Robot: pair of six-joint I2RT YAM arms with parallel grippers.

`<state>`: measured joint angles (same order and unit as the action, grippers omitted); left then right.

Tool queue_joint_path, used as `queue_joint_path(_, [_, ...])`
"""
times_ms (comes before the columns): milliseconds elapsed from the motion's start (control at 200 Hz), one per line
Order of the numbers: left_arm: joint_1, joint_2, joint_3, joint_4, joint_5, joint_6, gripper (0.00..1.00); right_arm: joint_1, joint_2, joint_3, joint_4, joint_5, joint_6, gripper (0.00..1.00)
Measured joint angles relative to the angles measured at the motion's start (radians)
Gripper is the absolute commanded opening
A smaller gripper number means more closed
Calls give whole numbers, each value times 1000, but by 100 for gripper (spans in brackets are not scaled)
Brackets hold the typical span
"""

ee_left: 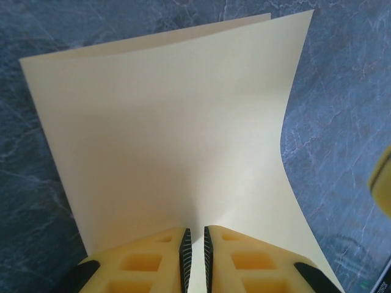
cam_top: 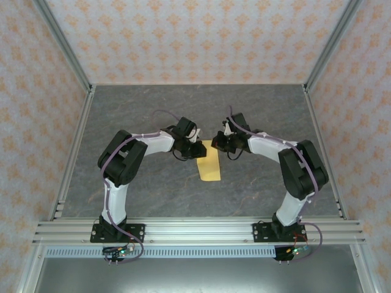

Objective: Fold a paper plane with a square sheet of paper (fold left side to right side)
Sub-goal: Hold the square sheet of paper at the center of the table, then first fold the square sheet of paper in half at the center of the table.

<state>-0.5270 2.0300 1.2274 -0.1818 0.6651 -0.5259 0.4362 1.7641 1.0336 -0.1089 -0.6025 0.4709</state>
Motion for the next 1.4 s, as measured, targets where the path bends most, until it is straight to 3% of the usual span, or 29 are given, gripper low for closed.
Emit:
queue_joint_path(305, [-4, -1, 1, 0, -9, 0, 17, 0, 156, 43, 24, -8, 21, 1])
queue_joint_path(1036, [-56, -56, -81, 68, -16, 2, 20, 11, 157, 59, -11, 28, 22, 1])
queue_joint_path(1396, [-101, -129, -209, 156, -18, -26, 20, 13, 157, 61, -18, 34, 22, 1])
